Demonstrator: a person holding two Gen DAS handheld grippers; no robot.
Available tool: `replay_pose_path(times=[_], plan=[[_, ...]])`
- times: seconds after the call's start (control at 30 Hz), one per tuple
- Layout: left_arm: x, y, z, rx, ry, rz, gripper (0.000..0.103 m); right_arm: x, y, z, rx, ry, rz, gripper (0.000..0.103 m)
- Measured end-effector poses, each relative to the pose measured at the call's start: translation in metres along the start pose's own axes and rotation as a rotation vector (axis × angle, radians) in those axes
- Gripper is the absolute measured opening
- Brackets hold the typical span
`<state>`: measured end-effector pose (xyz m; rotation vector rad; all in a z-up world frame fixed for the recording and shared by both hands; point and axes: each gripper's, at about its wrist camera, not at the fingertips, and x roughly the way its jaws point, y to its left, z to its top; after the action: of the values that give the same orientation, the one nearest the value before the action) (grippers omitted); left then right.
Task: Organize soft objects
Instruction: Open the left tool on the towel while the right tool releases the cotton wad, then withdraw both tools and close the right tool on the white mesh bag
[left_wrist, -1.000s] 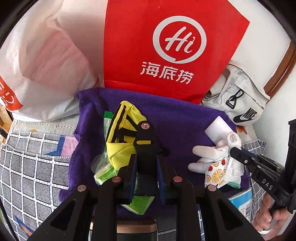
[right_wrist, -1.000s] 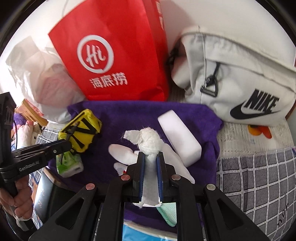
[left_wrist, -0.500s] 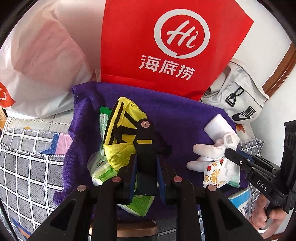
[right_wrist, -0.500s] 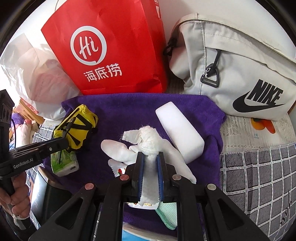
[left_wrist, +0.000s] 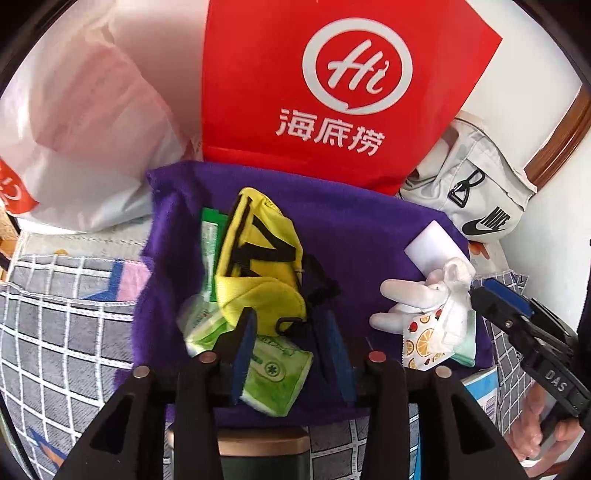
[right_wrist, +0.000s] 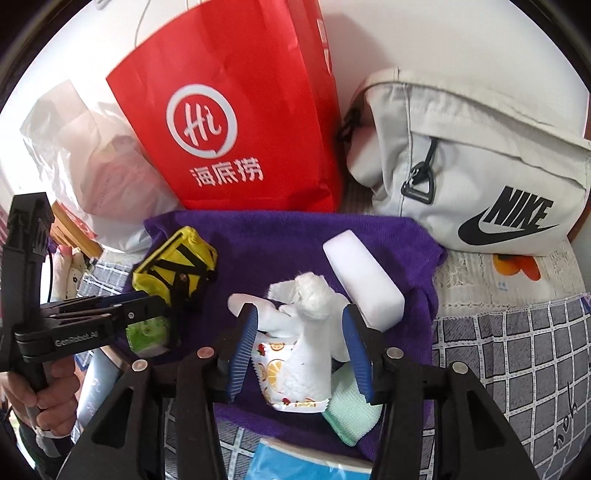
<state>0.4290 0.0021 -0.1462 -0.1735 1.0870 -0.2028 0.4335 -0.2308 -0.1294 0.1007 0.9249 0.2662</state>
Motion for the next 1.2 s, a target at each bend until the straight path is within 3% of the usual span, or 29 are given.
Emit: replay_pose_path(times=[0.3, 0.63, 0.83, 0.9, 1.2], plan=[[-0.035, -0.004, -0.011, 0.003, -0.034, 0.023, 0.042, -0.044, 0.012, -0.016, -0.012, -0.036, 0.002, 0.051], [-0.089, 0.005, -0.059, -0.025, -0.074, 0.006, 0.045, -0.091, 0.031, -0.078, -0.004, -0.026, 0.071, 0.056], [-0.112, 0.016, -0.096, -0.03, -0.117, 0.049, 0.049, -0.12, 0.056, -0.121, -0.025, -0.043, 0.117, 0.068], [-0.121, 0.021, -0.107, -0.038, -0.14, 0.046, 0.052, -0.125, 0.065, -0.137, -0.032, -0.034, 0.149, 0.073], [-0.136, 0.045, -0.157, -0.083, -0.17, 0.071, 0.052, -0.114, 0.099, -0.206, -0.08, 0.078, 0.168, 0.073]])
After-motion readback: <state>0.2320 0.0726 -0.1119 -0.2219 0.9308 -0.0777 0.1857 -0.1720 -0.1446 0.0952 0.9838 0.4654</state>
